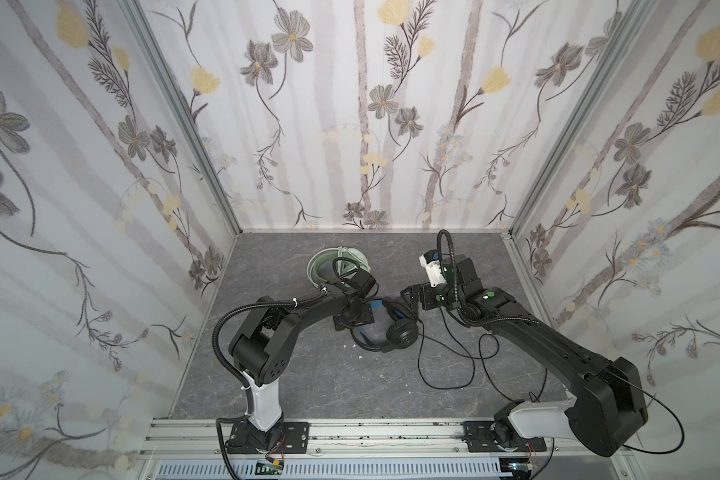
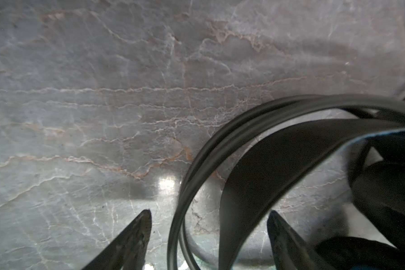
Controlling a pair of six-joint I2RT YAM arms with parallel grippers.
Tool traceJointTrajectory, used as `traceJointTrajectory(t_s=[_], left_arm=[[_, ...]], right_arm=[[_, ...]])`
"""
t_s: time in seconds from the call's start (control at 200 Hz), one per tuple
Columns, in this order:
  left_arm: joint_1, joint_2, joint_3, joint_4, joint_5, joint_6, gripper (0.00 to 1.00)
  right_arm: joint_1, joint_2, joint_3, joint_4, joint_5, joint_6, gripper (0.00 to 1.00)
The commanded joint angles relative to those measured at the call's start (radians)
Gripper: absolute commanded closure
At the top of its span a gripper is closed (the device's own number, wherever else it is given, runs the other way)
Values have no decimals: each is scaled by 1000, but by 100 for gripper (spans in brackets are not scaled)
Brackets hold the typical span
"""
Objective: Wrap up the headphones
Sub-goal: 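Grasp the black headband with the left gripper while the right gripper holds it, then lift the black headset high with the left gripper while the right gripper draws back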
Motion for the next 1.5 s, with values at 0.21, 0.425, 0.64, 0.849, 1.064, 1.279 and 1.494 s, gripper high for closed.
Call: traceJointTrajectory(t_s=[0.21, 0.425, 0.64, 0.849, 1.064, 1.279, 1.494], left_arm=[[-12, 81, 47, -84, -116, 8, 39], [-13, 128, 70, -103, -138, 36, 62], [-17, 128, 46, -92, -136, 38, 77], [-21, 94, 10, -69, -141, 38, 98], [-25, 12, -8, -65, -169, 77, 100], [-26, -157, -5, -92, -169, 160, 100], [-28, -335, 18, -127, -132, 239, 100]], right_arm=[[-29, -35, -61, 96, -44, 33, 0], [-38, -35, -64, 103, -44, 36, 0], [-51, -42, -66, 106, -39, 39, 0], [-57, -48, -78, 104, -39, 35, 0], [-69, -74, -131, 115, -46, 20, 0], [-73, -187, -212, 189, -133, -17, 1], [-73, -414, -335, 308, -209, -46, 0]])
